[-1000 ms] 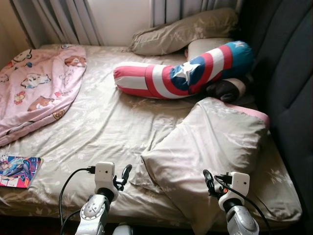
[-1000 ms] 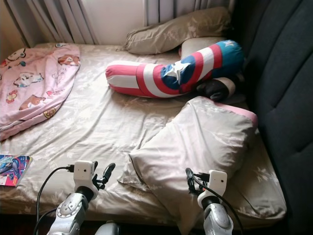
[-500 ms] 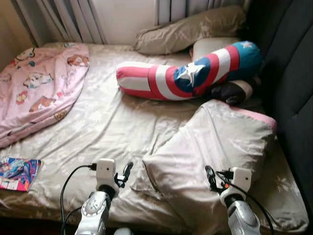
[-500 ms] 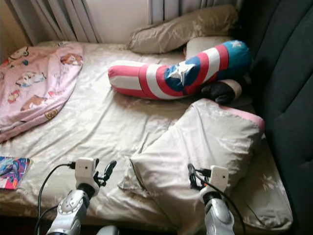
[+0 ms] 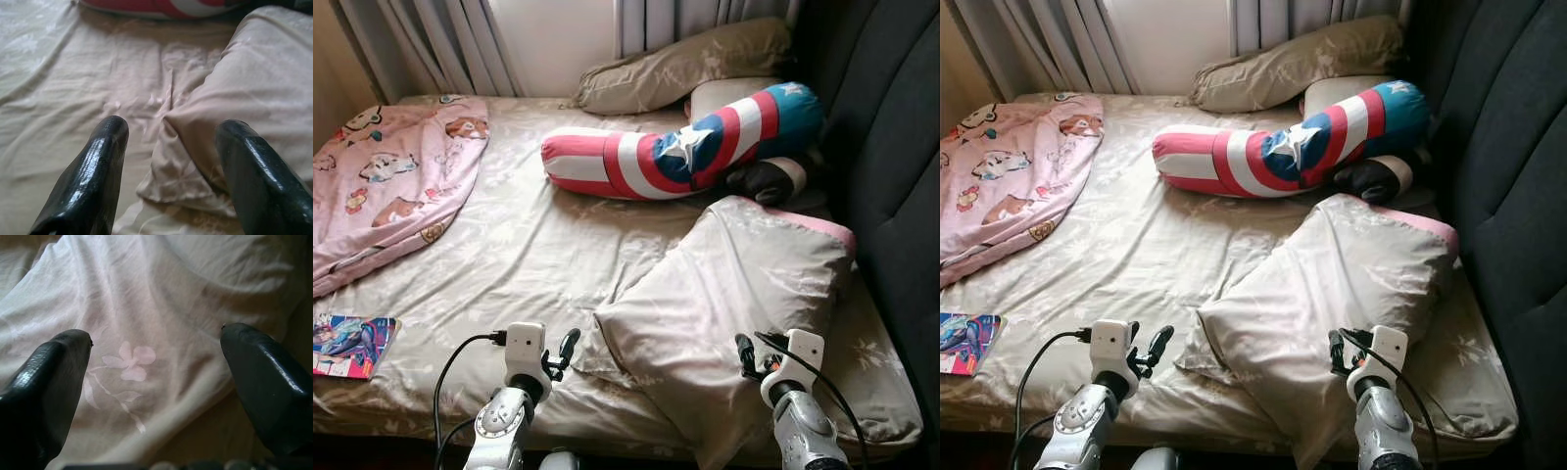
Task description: Clean up the room
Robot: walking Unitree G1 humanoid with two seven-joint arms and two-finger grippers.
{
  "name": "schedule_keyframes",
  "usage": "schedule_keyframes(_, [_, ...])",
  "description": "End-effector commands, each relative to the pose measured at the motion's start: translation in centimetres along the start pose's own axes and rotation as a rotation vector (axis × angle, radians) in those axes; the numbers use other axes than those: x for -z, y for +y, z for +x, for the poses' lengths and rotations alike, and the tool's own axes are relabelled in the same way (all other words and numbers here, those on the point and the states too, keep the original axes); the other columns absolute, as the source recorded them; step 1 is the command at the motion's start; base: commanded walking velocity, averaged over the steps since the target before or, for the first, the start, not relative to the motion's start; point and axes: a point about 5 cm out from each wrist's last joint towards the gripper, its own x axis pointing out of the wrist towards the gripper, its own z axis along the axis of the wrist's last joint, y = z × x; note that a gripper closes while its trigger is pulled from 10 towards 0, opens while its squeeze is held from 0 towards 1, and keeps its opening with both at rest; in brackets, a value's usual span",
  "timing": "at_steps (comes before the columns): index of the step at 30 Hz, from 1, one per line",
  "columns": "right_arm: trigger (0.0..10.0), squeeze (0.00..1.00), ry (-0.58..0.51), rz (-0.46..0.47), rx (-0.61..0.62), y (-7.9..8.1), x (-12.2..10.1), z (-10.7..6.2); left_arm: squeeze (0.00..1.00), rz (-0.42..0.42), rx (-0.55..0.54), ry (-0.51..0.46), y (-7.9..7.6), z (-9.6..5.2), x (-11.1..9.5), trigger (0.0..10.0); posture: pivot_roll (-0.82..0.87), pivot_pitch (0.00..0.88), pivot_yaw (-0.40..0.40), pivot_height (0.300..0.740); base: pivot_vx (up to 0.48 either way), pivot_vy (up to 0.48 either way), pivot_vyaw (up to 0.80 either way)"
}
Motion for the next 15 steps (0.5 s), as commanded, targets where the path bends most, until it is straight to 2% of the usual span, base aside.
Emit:
schedule_keyframes(1, [10.0, 1.0, 0.03, 0.031, 0.021, 0.0, 0.4, 0.0, 0.0, 0.012, -0.002, -0.005, 0.6, -0.1, -0.4, 10.0, 0.07, 0.095, 0.023, 0.662, 0.0, 0.0, 0.0])
schedule_keyframes(10, [10.0, 1.0, 0.045, 0.091, 0.108, -0.6, 0.5, 0.0, 0.0, 0.035, 0.006, -0.004, 1.3, -0.9, -0.4, 10.0, 0.09, 0.124, 0.055, 0.662, 0.0, 0.0, 0.0])
schedule_keyframes(11, [10.0, 0.61, 0.049, 0.091, 0.103, -0.5, 0.7, 0.0, 0.0, 0.036, 0.008, -0.001, 1.4, -1.1, -0.3, 10.0, 0.09, 0.134, 0.061, 0.662, 0.0, 0.0, 0.0])
schedule_keyframes(12, [10.0, 0.0, 0.05, 0.09, 0.101, -0.4, 0.8, -0.1, 0.0, 0.037, 0.01, 0.001, 1.4, -1.2, -0.3, 10.0, 0.1, 0.138, 0.064, 0.662, 0.0, 0.0, 0.0])
schedule_keyframes(15, [10.0, 0.0, 0.057, 0.102, 0.11, -0.5, 1.0, -0.1, 0.0, 0.039, 0.017, 0.004, 1.3, -1.7, -0.2, 10.0, 0.11, 0.155, 0.075, 0.662, 0.0, 0.0, 0.0])
